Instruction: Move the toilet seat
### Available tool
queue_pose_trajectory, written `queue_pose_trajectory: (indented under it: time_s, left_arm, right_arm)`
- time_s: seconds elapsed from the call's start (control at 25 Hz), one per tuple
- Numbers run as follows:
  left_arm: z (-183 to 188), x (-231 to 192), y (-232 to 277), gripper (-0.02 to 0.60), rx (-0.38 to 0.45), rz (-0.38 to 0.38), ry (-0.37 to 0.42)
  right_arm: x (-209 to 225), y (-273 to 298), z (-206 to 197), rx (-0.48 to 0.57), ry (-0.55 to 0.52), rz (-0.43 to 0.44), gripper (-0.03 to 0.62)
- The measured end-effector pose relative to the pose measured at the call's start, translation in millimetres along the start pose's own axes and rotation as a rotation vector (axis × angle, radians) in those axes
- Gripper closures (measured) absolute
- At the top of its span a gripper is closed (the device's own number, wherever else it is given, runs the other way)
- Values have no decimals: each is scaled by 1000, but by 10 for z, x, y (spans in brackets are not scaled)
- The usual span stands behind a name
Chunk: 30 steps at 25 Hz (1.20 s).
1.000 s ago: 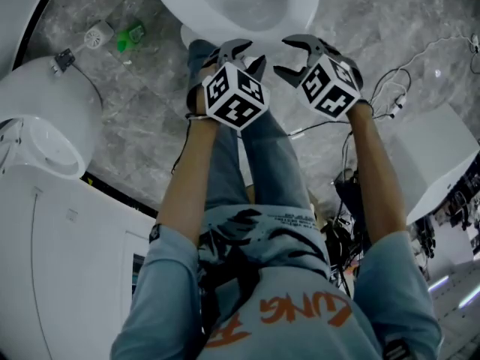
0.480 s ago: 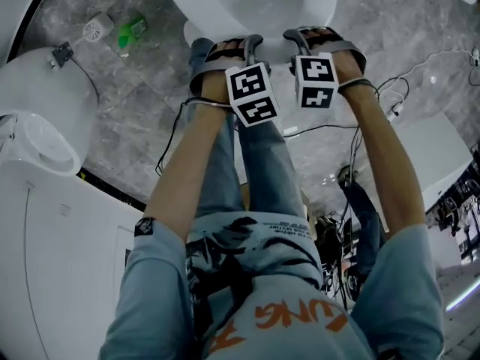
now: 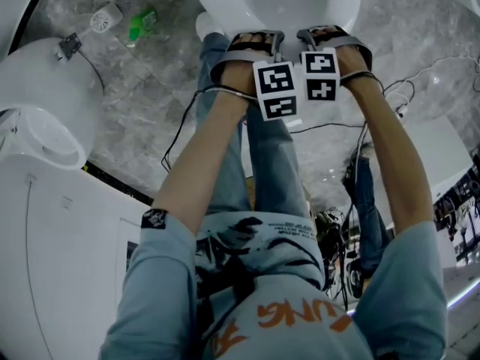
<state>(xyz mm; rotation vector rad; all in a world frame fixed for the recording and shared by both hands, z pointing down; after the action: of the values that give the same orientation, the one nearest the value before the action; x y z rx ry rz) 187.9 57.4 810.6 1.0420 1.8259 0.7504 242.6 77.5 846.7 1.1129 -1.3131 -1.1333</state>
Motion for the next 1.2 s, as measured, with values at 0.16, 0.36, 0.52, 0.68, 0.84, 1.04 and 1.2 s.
queue_pose_trajectory:
  time_s: [0.16,0.36,0.52,0.68,0.84,1.04,1.2]
  left_arm:
    - [-5,14,-31,253,7,-15,15]
    - [37,68,-149,253,28,-21,54]
    - [92,154,-334,253,52,4,130]
    - [131,268,-501,249,32,30,228]
    - [191,278,-681,249,4,67,300]
    - [272,280,-816,249,-41,95,371]
    - [352,326,-1030,255,4,84,373]
  right_arm:
    - [-13,-11,21,-58,-30,27,241]
    - [-30,-193,30,-59,-34,76,244]
    - [-22,-475,45,-36,-27,129,244]
    - [-20,-733,58,-36,-27,183,246]
    - [35,-1035,61,-28,-23,240,246]
    - [81,-1326,78,-22,-6,296,246]
    - [117,-1567,94,-28,2,336,246]
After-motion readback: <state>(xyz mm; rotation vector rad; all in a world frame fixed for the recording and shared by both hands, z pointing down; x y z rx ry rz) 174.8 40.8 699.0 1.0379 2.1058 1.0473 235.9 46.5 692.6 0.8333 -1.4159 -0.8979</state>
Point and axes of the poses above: the fingertips, and each gripper's own axes: y forward along the fingers, x to its right, z out of its top, the point moved 5 cm from there along -y, backward along the fingers, and after that the axes turned 13 degrees about -z, right-handed, at the moved point
